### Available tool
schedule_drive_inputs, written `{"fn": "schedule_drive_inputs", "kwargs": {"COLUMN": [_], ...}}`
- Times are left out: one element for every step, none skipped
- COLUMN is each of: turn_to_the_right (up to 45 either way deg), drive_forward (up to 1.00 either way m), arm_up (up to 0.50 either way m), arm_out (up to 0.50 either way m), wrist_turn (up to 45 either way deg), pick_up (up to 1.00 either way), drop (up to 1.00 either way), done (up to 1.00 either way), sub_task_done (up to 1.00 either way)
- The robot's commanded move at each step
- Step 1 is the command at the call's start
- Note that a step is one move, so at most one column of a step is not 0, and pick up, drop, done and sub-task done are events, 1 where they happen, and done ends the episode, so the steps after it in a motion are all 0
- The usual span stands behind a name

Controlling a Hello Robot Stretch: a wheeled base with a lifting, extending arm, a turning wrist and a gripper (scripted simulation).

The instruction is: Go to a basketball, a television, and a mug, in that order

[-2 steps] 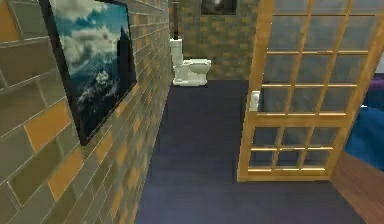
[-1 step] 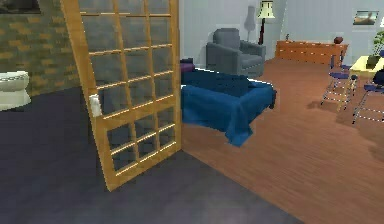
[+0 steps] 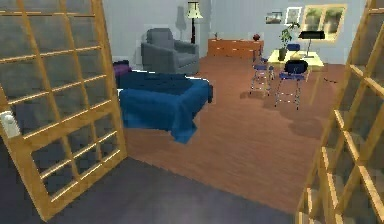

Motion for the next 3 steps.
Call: {"fn": "schedule_drive_inputs", "kwargs": {"turn_to_the_right": [0.0,-45.0,-3.0], "drive_forward": [0.35,0.00,0.00], "arm_up": [0.00,0.00,0.00], "arm_out": [0.00,0.00,0.00], "wrist_turn": [0.0,0.0,0.0], "pick_up": [0.00,0.00,0.00], "drop": [0.00,0.00,0.00], "done": [0.00,0.00,0.00], "sub_task_done": [0.00,0.00,0.00]}}
